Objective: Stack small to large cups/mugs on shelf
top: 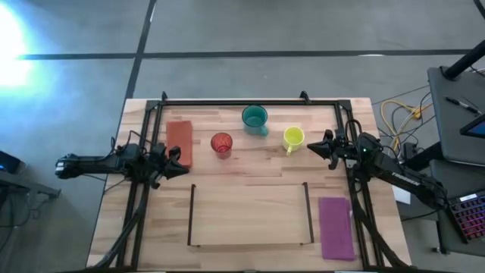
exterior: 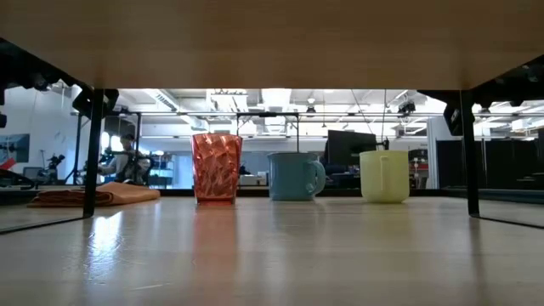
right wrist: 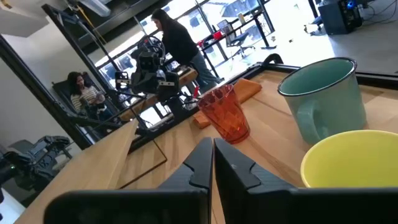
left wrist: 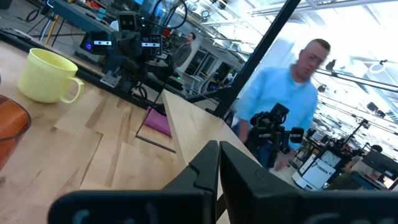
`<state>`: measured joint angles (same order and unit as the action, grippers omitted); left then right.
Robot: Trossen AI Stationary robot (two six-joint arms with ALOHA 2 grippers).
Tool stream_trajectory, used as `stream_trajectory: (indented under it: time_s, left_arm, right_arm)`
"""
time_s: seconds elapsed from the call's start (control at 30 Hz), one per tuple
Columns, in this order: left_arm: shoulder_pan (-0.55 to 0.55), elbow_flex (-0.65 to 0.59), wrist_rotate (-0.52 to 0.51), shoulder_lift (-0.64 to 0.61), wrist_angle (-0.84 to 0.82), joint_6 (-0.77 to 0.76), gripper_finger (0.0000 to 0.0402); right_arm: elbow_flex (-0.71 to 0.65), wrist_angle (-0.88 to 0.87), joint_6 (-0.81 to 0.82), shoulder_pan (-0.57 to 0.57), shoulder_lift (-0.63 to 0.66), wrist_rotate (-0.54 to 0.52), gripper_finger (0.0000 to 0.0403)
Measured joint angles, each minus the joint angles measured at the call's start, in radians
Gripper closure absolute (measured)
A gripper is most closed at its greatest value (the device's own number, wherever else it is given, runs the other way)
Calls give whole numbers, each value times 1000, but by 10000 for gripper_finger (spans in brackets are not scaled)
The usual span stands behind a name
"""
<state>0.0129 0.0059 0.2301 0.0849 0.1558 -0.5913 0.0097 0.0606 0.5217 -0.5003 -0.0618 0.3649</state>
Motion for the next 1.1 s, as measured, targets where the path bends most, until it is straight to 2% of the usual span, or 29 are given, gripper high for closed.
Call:
stream_trajectory:
  time_s: [0.73,0.93,1.03,1.1]
  left_arm:
    - [0,0,0,0,0,0,402]
    - [0,0,0,0,0,0,402]
    - [0,0,0,0,0,0,402]
    - [0,0,0,0,0,0,402]
  right_arm:
    - [0,3,12,0,0,0,394]
    - [0,30,292,0,0,-8,394]
    - [0,147,365,0,-1,-76,394]
    - [0,274,362,0,-1,-78,394]
